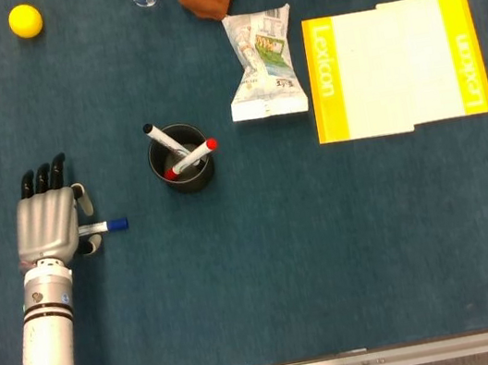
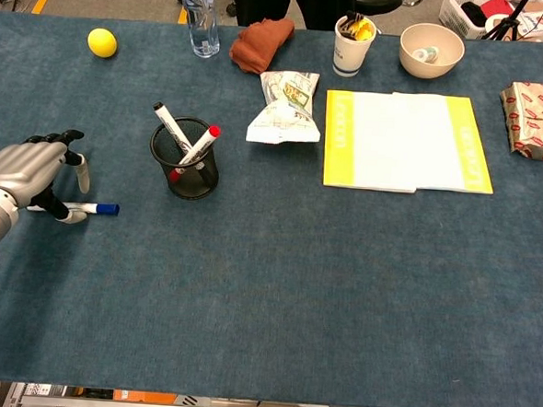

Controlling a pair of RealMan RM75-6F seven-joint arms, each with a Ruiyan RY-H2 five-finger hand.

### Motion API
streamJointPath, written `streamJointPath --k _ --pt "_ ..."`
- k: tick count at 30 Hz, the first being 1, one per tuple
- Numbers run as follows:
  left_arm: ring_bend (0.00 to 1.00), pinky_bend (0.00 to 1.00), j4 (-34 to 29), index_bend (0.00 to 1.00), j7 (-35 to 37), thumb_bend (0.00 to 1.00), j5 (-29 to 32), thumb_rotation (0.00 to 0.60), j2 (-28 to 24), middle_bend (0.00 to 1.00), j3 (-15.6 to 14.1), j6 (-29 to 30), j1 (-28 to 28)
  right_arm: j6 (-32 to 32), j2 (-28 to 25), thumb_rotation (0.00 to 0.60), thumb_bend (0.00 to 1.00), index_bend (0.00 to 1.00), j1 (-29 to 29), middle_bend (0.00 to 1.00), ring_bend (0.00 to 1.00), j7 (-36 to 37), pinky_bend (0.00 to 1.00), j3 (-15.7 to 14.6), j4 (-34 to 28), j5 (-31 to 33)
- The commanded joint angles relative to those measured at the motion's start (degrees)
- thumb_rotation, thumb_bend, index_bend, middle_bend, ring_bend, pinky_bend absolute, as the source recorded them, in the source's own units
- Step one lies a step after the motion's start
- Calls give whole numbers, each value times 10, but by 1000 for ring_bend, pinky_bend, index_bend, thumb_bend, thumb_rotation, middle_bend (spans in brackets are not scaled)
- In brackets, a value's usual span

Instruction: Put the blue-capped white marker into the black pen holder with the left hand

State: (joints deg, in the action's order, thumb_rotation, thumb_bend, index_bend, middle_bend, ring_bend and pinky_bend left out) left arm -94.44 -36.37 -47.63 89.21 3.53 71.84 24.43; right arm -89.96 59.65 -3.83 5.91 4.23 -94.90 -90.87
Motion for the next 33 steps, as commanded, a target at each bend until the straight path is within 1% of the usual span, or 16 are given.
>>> streamJointPath --k 1,11,15,22,33 --pt "0 0 1 527 -2 191 2 600 -1 0 -1 -3 0 0 0 600 130 359 0 379 299 1 427 0 0 0" --pt "0 0 15 528 4 191 4 600 1 0 -1 -13 -1 2 0 600 130 358 0 379 299 -2 427 0 0 2" --pt "0 0 21 557 9 191 0 600 4 0 0 -12 -3 2 -1 600 130 358 0 379 299 -1 427 0 0 2" --pt "0 0 29 595 16 238 -4 600 5 0 -1 -17 -6 1 -1 600 131 358 1 379 300 -1 427 0 -1 2" --pt "0 0 29 593 17 238 -5 600 2 0 -2 -22 -9 2 -1 600 130 358 1 379 299 -3 427 -1 -2 1"
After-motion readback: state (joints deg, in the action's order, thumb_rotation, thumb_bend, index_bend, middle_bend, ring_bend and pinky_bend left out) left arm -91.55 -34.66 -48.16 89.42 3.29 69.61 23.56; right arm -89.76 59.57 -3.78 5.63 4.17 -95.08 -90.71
